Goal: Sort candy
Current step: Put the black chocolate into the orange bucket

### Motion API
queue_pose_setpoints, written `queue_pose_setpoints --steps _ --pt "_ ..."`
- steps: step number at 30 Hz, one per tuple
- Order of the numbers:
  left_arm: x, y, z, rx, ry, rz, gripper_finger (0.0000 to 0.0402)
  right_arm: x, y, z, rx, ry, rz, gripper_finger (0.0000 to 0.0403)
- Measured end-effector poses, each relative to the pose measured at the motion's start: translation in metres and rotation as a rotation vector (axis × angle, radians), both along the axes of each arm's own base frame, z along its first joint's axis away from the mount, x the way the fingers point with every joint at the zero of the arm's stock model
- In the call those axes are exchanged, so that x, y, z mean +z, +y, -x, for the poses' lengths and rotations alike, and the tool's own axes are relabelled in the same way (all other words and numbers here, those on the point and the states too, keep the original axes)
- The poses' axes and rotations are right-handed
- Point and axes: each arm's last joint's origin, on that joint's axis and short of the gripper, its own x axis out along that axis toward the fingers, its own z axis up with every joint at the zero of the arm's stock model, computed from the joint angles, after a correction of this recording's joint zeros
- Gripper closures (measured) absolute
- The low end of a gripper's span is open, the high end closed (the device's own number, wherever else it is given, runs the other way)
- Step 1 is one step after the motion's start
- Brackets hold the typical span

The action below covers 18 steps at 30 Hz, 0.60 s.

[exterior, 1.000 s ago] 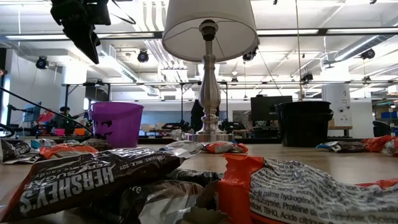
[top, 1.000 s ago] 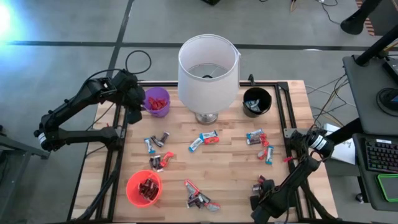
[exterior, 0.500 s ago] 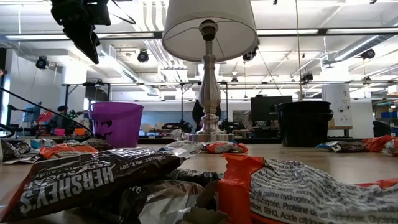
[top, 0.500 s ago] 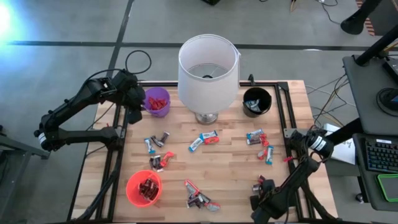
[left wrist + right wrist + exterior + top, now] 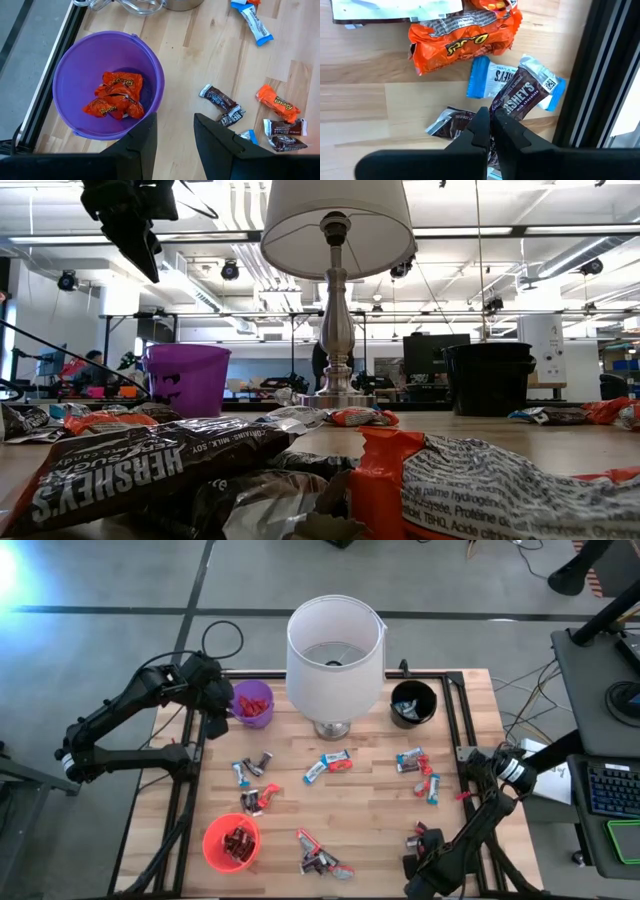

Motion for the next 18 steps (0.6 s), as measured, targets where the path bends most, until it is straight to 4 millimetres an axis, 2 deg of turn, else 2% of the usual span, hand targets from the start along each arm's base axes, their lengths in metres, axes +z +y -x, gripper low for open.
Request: queue_pose_setpoints --steps 3,9,18 --pt "0.0 0.0 0.0 -0.001 0.0 0.0 0.029 0.002 0.0 -0.001 0.001 -0.011 0.0 0.0394" --pt "0.0 0.0 0.0 -0.008 0.005 -0.001 0.029 0.018 0.005 -0.008 0.001 -0.059 -0.015 0.0394" --pt "0.0 -0.001 0.001 -0.021 0.015 -0.002 0.029 0.036 -0.002 -0.034 0.033 -0.271 0.063 0.0394"
